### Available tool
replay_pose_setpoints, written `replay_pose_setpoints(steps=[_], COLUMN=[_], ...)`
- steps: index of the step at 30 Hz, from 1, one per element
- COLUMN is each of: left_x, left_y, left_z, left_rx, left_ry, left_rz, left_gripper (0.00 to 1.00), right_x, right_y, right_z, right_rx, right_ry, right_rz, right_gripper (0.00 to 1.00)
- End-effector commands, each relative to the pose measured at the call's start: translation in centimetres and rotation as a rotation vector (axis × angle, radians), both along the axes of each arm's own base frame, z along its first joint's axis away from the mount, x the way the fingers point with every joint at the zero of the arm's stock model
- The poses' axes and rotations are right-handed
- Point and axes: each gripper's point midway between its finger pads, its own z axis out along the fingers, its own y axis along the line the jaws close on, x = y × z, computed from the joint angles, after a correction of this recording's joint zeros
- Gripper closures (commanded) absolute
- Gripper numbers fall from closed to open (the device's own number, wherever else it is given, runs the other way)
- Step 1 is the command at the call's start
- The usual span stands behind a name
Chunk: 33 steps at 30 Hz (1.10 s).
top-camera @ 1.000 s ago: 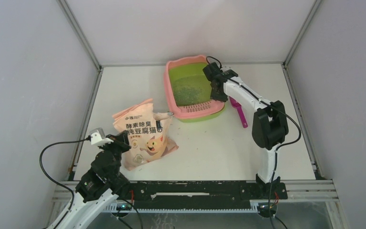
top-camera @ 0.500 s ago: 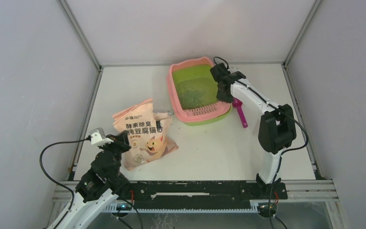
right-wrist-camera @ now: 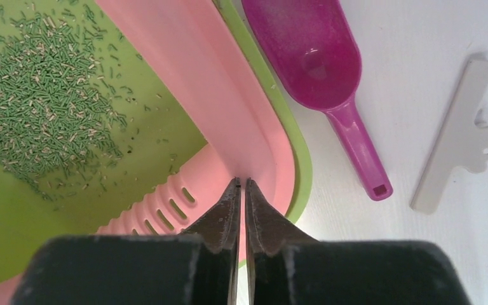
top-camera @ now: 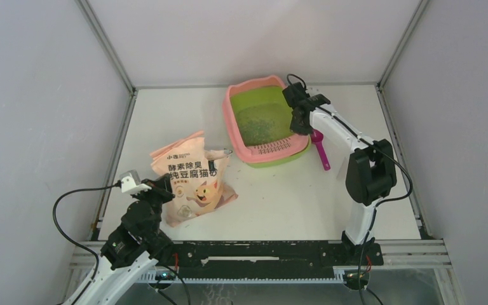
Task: Fill the litter box with clean litter
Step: Move the litter box to the center of the board, then move the spatula to the center of the board.
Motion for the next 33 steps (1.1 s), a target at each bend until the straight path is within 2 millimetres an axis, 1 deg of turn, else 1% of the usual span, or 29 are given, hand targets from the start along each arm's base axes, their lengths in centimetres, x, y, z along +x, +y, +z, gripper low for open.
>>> replay_pose_setpoints(steps=[1, 2, 4, 5, 10, 15, 16, 18, 19, 20, 22, 24, 26, 27, 29, 31, 33], left_x=[-1.1, -1.1, -1.1, -1.1, -1.2, -1.3, -1.3, -1.3, -1.3, -1.3, -1.4, -1.4, -1.5, -1.5, -1.5, -1.5, -1.5], left_y=[0.8, 0.8, 0.8, 0.8, 0.8, 0.9, 0.9, 0.9, 1.0, 1.0, 1.1, 1.1, 1.2, 1.2, 1.2, 1.2, 1.2], left_z=[6.2, 6.2, 6.2, 6.2, 6.3, 6.3, 6.3, 6.3, 6.3, 6.4, 6.4, 6.5, 6.6, 6.6, 6.6, 6.6, 6.6], left_rx=[-0.171, -0.171, -0.170, -0.169, -0.171, -0.170, -0.170, -0.169, -0.169, -0.168, -0.165, -0.166, -0.167, -0.165, -0.165, -0.164, -0.164], left_ry=[-0.196, -0.197, -0.196, -0.195, -0.198, -0.199, -0.198, -0.198, -0.198, -0.199, -0.198, -0.200, -0.202, -0.201, -0.201, -0.202, -0.203], left_rz=[-0.009, -0.008, -0.009, -0.009, -0.010, -0.009, -0.008, -0.009, -0.009, -0.008, -0.008, -0.008, -0.009, -0.009, -0.008, -0.006, -0.007], left_gripper=[1.00, 1.00, 1.00, 1.00, 1.00, 1.00, 1.00, 1.00, 1.00, 1.00, 1.00, 1.00, 1.00, 1.00, 1.00, 1.00, 1.00], right_x=[-0.2, -0.1, 0.0, 0.1, 0.7, 1.4, 1.6, 2.1, 2.3, 2.7, 3.5, 4.1, 4.6, 4.9, 5.4, 5.6, 5.6], right_y=[-1.8, -1.9, -2.0, -2.1, -2.1, -1.9, -2.0, -2.0, -1.9, -1.9, -2.7, -4.2, -5.7, -6.4, -7.3, -8.1, -8.4], right_z=[3.6, 3.9, 4.0, 3.9, 3.1, 3.0, 3.2, 3.8, 4.1, 4.6, 5.9, 6.3, 5.9, 5.3, 3.4, 1.3, -0.6], right_rx=[-0.024, -0.025, -0.029, -0.032, -0.041, -0.034, -0.032, -0.020, -0.010, -0.001, 0.007, 0.030, 0.053, 0.056, 0.057, 0.057, 0.052], right_ry=[-0.080, -0.085, -0.084, -0.080, -0.048, -0.045, -0.051, -0.069, -0.079, -0.097, -0.136, -0.139, -0.132, -0.121, -0.078, -0.019, 0.024], right_rz=[-0.011, -0.012, -0.007, -0.006, 0.010, 0.030, 0.033, 0.044, 0.061, 0.073, 0.066, 0.029, -0.015, -0.027, -0.041, -0.061, -0.072], right_gripper=[0.88, 0.85, 0.76, 0.73, 0.70, 0.69, 0.66, 0.49, 0.42, 0.38, 0.32, 0.32, 0.35, 0.36, 0.37, 0.47, 0.50])
